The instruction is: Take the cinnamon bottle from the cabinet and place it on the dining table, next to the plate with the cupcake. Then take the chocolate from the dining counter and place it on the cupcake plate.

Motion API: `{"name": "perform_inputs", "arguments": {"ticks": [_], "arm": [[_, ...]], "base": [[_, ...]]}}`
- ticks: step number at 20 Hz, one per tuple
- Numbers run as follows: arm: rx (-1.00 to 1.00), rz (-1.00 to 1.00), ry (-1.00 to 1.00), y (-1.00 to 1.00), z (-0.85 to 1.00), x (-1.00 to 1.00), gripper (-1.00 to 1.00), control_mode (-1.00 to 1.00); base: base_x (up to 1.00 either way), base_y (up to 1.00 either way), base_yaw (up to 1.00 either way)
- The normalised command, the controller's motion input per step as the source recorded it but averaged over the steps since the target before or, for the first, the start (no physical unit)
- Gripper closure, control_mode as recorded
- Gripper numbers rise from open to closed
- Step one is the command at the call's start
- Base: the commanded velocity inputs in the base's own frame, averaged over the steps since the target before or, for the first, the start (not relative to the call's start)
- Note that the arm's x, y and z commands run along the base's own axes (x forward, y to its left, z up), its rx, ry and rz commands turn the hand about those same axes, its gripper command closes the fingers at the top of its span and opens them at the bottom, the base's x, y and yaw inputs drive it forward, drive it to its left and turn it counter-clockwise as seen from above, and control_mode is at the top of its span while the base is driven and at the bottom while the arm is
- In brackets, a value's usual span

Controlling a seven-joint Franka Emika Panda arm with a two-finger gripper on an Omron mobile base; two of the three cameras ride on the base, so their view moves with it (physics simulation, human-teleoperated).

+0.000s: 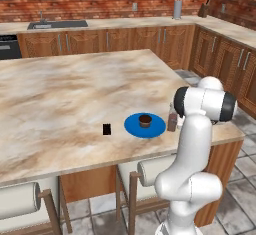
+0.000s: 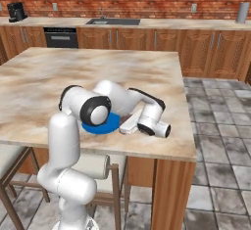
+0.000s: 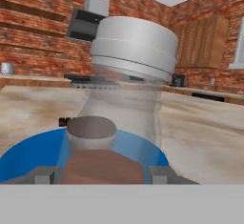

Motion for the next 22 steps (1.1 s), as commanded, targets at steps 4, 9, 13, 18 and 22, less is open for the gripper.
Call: {"name": "perform_inputs", "arguments": {"ticks": [4,9,13,18,22], "arm": [[-0.07,0.00,0.00,0.04,-0.01,0.00,-1.00,-1.00],[-0.03,0.00,-0.01,0.00,0.14,-0.12,-1.00,-1.00],[0.00,0.00,-0.03,0.00,0.31,-0.29,-1.00,-1.00],[0.00,0.00,0.00,0.00,0.78,-0.19,-1.00,-1.00],[-0.06,0.00,0.00,0.19,1.00,-0.09,-1.00,-1.00]], "base": [[0.00,0.00,0.00],[0.00,0.00,0.00],[0.00,0.00,0.00],[0.00,0.00,0.00],[0.00,0.00,0.00]]}}
